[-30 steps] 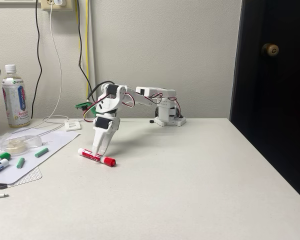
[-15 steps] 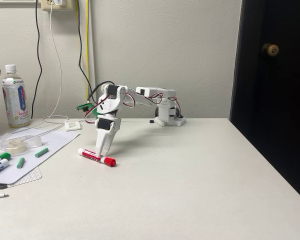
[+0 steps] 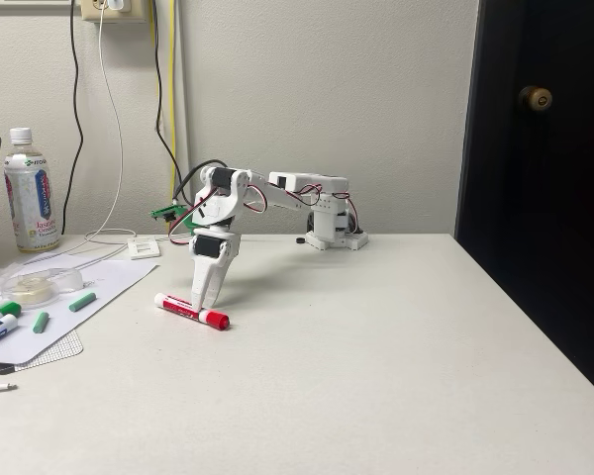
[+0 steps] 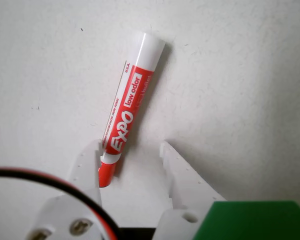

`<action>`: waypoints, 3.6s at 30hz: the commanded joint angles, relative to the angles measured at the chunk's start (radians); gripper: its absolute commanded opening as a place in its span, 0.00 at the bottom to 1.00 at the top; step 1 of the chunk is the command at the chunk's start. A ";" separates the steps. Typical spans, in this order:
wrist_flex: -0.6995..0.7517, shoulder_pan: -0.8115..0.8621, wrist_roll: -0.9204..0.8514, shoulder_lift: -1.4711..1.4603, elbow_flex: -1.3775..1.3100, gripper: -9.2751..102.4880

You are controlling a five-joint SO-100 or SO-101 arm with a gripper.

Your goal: Pick up the red marker.

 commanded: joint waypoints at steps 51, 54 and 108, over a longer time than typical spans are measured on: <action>0.015 -0.052 0.041 0.150 -0.044 0.08; 0.020 -0.055 0.046 0.202 -0.044 0.08; 0.032 -0.456 0.390 1.393 0.663 0.08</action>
